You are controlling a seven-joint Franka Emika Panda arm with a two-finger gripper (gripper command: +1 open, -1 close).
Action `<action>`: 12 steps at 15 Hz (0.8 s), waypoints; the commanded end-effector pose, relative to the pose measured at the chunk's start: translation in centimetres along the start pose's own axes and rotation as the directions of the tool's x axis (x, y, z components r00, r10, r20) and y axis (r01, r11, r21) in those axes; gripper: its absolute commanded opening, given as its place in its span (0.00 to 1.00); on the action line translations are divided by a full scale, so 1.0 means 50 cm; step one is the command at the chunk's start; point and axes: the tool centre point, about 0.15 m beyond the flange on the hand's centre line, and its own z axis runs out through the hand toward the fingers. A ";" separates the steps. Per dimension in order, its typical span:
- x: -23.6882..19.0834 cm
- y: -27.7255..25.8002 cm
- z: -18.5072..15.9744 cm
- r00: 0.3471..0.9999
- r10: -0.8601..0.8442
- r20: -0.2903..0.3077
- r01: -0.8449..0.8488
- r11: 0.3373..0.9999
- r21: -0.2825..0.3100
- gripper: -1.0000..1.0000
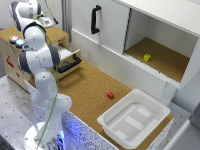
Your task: Turn off the red light
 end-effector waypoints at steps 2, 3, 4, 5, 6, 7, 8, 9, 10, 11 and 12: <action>0.146 -0.112 -0.045 0.926 0.161 0.341 -0.117 0.982 -0.147 1.00; 0.171 -0.122 -0.039 0.925 0.136 0.355 -0.087 0.985 -0.152 1.00; 0.188 -0.127 -0.035 0.932 0.137 0.334 -0.091 0.985 -0.150 1.00; 0.205 -0.130 -0.034 0.935 0.114 0.336 -0.066 0.986 -0.152 1.00; 0.220 -0.129 -0.033 0.937 0.087 0.340 -0.038 0.988 -0.148 1.00; 0.234 -0.125 -0.033 0.941 0.069 0.331 -0.019 0.989 -0.150 1.00; 0.251 -0.123 -0.030 0.950 0.046 0.309 -0.003 0.990 -0.138 1.00; 0.270 -0.123 -0.025 0.951 0.017 0.310 0.026 0.991 -0.135 1.00; 0.282 -0.123 -0.022 0.949 -0.007 0.315 0.048 0.991 -0.125 1.00; 0.285 -0.124 -0.020 0.951 -0.011 0.308 0.050 0.991 -0.120 1.00; 0.284 -0.125 -0.018 0.956 -0.006 0.294 0.040 0.993 -0.111 0.00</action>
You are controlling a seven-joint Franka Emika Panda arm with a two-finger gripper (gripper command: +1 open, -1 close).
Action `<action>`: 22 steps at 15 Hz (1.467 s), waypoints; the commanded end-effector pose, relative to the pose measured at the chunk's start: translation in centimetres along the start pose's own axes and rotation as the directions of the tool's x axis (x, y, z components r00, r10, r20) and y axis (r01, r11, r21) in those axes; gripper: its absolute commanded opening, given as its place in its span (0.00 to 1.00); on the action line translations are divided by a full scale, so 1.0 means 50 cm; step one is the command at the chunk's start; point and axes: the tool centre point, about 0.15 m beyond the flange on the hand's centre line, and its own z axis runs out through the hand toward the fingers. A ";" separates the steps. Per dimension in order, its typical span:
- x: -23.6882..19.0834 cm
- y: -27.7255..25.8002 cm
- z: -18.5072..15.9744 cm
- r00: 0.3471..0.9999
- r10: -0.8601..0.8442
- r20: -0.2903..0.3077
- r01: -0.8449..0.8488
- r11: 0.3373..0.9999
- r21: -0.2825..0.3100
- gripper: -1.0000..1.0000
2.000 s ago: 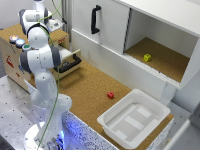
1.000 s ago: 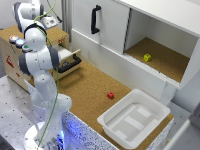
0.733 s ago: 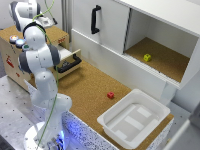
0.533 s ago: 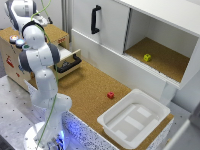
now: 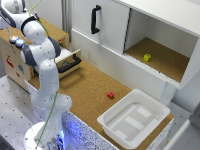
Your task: Turn off the red light
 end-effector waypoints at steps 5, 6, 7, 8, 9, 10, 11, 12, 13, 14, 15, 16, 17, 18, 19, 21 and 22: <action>0.117 -0.009 -0.026 0.987 -0.010 0.158 0.018 0.999 -0.051 0.00; 0.115 -0.009 -0.020 0.991 -0.006 0.134 0.012 0.999 -0.049 0.00; 0.113 -0.007 -0.015 0.994 -0.002 0.109 0.007 0.999 -0.045 0.00; 0.111 -0.004 -0.010 0.997 0.005 0.078 -0.001 0.999 -0.044 0.00; 0.112 -0.003 -0.002 0.999 0.006 0.047 -0.004 0.999 -0.034 0.00; 0.116 -0.003 0.008 1.000 0.001 0.020 -0.001 1.000 -0.026 0.00; 0.121 -0.004 0.017 1.000 -0.008 -0.002 0.008 1.000 -0.018 0.00; 0.124 -0.004 0.026 1.000 -0.012 -0.014 0.012 1.000 -0.018 0.00; 0.127 -0.005 0.034 0.999 -0.019 -0.029 0.019 1.000 -0.010 0.00; 0.128 -0.007 0.044 0.999 -0.023 -0.032 0.023 1.000 -0.001 0.00; 0.127 -0.010 0.060 0.999 -0.023 -0.042 0.023 1.000 0.017 0.00; 0.126 -0.012 0.073 0.999 -0.020 -0.043 0.022 0.999 0.026 0.00; 0.126 -0.011 0.084 0.999 -0.022 -0.040 0.023 0.999 0.026 0.00; 0.124 -0.008 0.097 0.999 -0.015 -0.031 0.015 1.000 0.018 0.00; 0.120 -0.005 0.113 1.000 -0.008 -0.020 0.008 1.000 0.013 0.00; 0.111 0.000 0.155 1.000 0.000 0.028 0.000 1.000 -0.010 0.00; 0.105 0.001 0.164 0.999 0.012 0.031 -0.012 1.000 -0.005 0.00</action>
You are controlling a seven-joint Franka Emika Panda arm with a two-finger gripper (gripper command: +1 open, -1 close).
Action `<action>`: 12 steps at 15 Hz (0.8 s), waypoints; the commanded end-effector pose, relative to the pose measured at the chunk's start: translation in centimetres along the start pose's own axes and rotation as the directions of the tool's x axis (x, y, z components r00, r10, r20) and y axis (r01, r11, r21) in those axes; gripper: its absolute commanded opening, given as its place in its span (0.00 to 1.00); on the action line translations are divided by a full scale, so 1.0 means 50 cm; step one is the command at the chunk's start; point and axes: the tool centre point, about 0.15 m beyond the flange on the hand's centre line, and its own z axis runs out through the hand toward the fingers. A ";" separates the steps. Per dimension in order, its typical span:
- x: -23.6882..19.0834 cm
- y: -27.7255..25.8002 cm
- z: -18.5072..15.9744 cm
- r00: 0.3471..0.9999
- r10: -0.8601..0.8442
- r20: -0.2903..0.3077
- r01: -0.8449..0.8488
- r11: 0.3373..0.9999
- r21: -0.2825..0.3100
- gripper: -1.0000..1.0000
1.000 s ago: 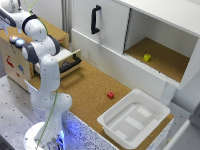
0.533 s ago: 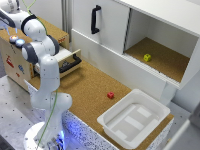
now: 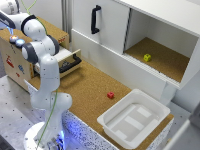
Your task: Turn off the red light
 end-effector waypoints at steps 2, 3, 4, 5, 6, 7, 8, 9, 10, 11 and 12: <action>0.028 0.014 0.037 0.999 0.007 0.046 -0.007 1.000 -0.003 0.00; 0.042 0.004 -0.019 0.999 -0.043 0.020 0.044 0.998 -0.044 0.00; 0.051 -0.003 -0.087 0.997 -0.072 -0.020 0.070 0.993 -0.094 0.00; 0.054 -0.006 -0.144 0.996 -0.091 -0.020 0.087 0.985 -0.150 0.00; 0.049 -0.002 -0.173 0.996 -0.089 -0.024 0.084 0.983 -0.163 0.00; 0.042 0.003 -0.193 0.996 -0.082 -0.024 0.076 0.979 -0.190 0.00; 0.034 0.004 -0.196 0.997 -0.072 -0.022 0.066 0.978 -0.197 0.00; 0.030 0.007 -0.191 0.997 -0.071 -0.008 0.068 0.977 -0.201 1.00; 0.025 0.010 -0.184 0.998 -0.054 -0.007 0.052 0.978 -0.202 1.00; 0.028 0.010 -0.176 0.998 -0.065 0.001 0.064 0.978 -0.200 1.00; 0.032 0.009 -0.168 0.997 -0.075 -0.005 0.073 0.976 -0.207 1.00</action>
